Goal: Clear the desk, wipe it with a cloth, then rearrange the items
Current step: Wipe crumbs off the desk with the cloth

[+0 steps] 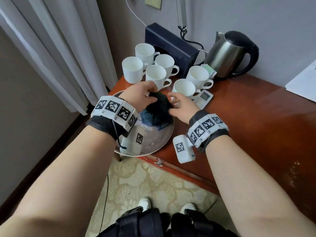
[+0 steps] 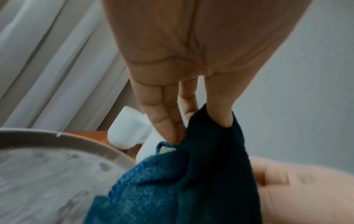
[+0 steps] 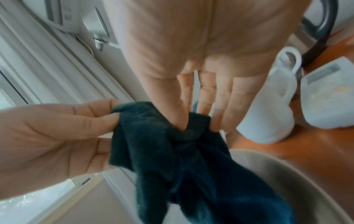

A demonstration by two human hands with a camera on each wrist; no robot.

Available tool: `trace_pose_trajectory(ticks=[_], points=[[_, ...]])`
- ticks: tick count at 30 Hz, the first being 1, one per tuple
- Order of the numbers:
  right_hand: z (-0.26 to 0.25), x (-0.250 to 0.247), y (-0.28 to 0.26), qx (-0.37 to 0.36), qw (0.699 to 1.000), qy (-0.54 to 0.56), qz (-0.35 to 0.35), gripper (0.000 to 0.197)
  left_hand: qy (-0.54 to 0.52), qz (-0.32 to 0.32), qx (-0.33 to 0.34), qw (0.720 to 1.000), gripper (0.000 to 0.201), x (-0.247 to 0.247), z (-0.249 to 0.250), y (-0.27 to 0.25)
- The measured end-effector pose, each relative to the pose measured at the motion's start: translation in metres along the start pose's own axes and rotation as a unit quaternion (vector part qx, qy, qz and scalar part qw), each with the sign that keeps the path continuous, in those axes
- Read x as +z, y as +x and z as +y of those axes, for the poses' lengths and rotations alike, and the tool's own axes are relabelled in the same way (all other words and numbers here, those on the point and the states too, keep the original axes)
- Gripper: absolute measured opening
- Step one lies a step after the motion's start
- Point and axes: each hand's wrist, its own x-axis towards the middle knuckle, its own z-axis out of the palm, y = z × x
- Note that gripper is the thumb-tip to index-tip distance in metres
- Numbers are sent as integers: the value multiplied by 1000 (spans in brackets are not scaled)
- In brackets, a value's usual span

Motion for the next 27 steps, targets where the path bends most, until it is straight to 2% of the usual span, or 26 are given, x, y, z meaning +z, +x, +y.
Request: trace_pose_trajectory(ticks=[2, 4, 8, 11, 14, 16, 18, 21, 23, 25, 27], points=[[1, -7, -15, -21, 999, -35, 9, 66, -30, 16, 33, 999, 12, -7, 12, -11], [2, -8, -28, -24, 998, -62, 12, 67, -46, 23, 63, 997, 14, -14, 24, -19], [6, -8, -42, 6, 998, -43, 47, 32, -75, 38, 96, 992, 14, -20, 41, -29], [12, -17, -54, 57, 990, 16, 128, 30, -74, 60, 85, 992, 13, -19, 40, -33], [9, -34, -68, 35, 973, 84, 211, 28, -50, 83, 52, 994, 19, -13, 34, -35], [4, -44, -74, 13, 964, 123, 234, 28, -56, 86, 34, 994, 21, -5, 31, -35], [-2, -50, -82, -7, 953, 197, 229, 26, -84, 79, 30, 993, 15, 4, 33, -35], [-6, -57, -93, -13, 903, 370, 217, 18, -116, 57, 31, 991, 10, 13, 41, -32], [1, -60, -97, 3, 885, 411, 219, 14, -132, 57, 51, 988, 9, 19, 50, -29], [13, -62, -101, 19, 899, 391, 196, 18, -152, 52, 60, 985, 10, 26, 58, -25], [28, -66, -105, 34, 933, 324, 154, 14, -177, 30, 65, 982, 9, 33, 67, -21]])
